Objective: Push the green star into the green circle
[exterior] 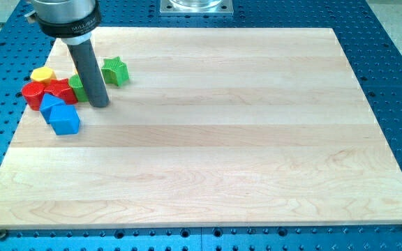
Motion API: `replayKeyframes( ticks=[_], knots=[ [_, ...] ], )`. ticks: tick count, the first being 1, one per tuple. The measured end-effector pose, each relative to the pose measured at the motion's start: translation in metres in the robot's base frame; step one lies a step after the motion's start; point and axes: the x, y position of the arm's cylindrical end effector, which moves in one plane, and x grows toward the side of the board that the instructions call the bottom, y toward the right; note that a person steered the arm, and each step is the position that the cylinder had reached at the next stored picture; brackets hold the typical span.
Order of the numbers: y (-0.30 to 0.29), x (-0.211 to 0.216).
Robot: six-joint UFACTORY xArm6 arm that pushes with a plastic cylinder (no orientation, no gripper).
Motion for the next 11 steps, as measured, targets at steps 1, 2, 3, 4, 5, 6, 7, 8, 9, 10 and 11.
replayKeyframes(
  ticks=[1,2,3,4,5,6,7,8,9,10,11],
  knots=[
    [0.019,0.038],
    [0.036,0.081],
    [0.078,0.048],
    [0.096,-0.015],
    [0.099,-0.087],
    [0.082,-0.132],
    [0.045,-0.132],
    [0.003,-0.131],
    [-0.011,-0.105],
    [-0.001,-0.063],
    [0.009,-0.034]
  ],
)
